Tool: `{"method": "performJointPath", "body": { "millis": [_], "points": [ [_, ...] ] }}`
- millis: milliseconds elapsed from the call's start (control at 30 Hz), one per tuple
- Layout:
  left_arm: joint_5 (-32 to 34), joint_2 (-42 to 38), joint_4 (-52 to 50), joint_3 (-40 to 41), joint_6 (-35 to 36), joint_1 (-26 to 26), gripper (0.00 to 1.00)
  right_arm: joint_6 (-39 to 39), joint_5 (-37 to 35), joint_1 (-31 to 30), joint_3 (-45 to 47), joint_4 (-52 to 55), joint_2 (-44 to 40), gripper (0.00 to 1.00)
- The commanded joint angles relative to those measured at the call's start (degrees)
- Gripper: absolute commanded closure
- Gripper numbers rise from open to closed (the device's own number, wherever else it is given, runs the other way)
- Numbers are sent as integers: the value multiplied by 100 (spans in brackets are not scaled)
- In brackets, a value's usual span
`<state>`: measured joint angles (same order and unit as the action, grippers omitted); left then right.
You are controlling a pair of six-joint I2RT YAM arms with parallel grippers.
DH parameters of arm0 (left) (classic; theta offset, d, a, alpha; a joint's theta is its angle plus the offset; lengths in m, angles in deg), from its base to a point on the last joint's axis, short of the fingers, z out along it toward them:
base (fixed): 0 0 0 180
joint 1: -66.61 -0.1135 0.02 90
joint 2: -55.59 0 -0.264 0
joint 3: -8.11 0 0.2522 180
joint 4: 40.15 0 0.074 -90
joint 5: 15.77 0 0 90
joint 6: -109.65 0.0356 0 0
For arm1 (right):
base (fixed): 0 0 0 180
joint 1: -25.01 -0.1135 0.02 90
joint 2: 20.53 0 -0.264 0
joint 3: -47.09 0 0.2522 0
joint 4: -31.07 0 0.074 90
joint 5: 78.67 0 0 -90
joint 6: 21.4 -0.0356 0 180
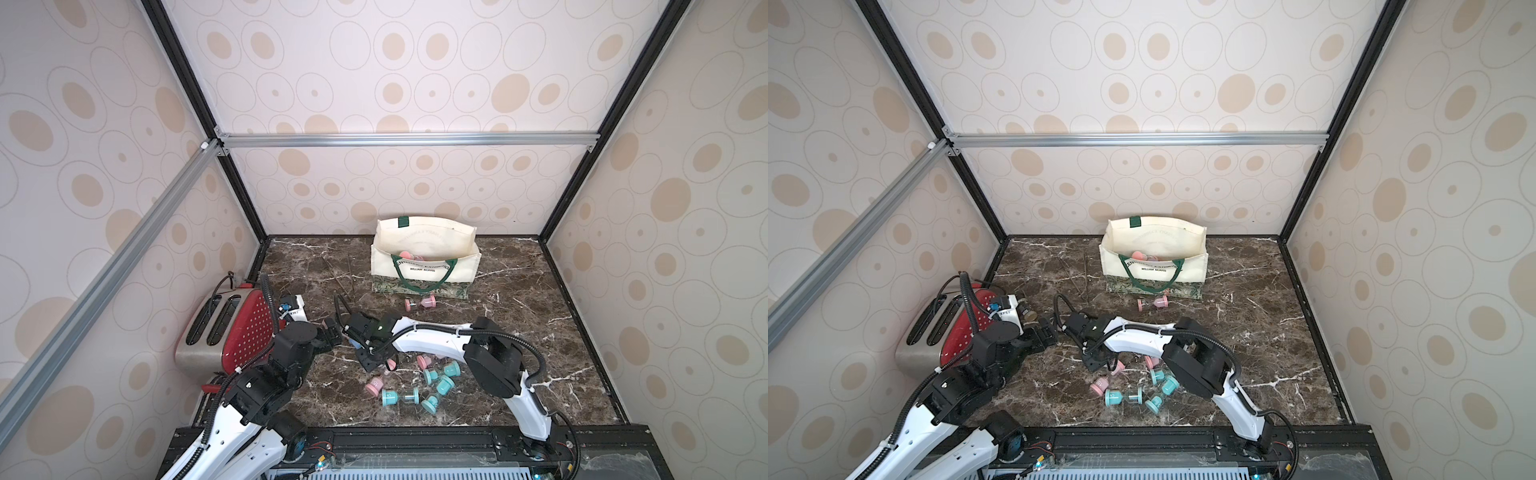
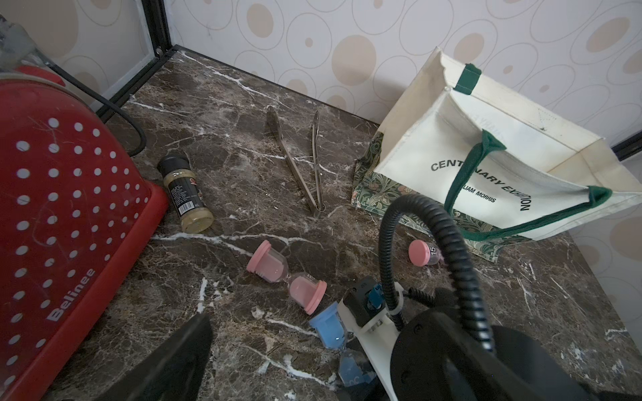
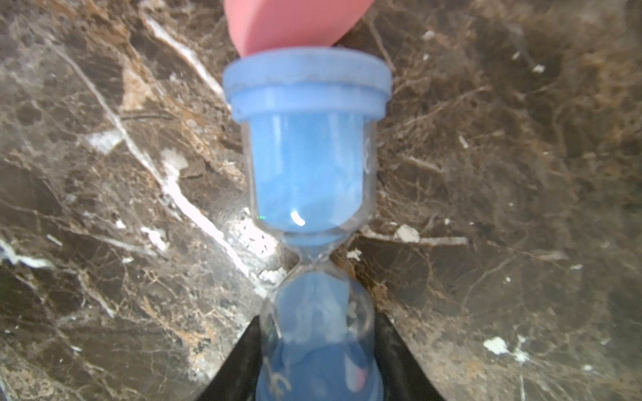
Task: Put the hourglass into the canvas bag
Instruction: Pick up the hourglass from the center of the board.
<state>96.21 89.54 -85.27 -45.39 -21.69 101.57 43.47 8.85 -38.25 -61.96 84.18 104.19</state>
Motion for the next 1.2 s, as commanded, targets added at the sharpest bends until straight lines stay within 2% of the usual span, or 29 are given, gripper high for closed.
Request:
{"method": "performJointPath", "body": {
  "millis": [0,100,533,1033,1167],
  "points": [
    [-272,15,349,-75,-127,10,3,45,227,-47,70,13,-203,66],
    [-308,6,349,-127,-130,13,2,11,474,82,69,-37,-392,70],
    [-304,-109,310,-377,-107,12,3,103,436,408,155,258,-1313,77],
    [-560,382,693,-608,148,10,3,407,272,1091,-188,758,-2163,83],
    [-723,679,964,-707,274,11,3,504,379,1456,-498,927,-2326,88]
  ]
}}
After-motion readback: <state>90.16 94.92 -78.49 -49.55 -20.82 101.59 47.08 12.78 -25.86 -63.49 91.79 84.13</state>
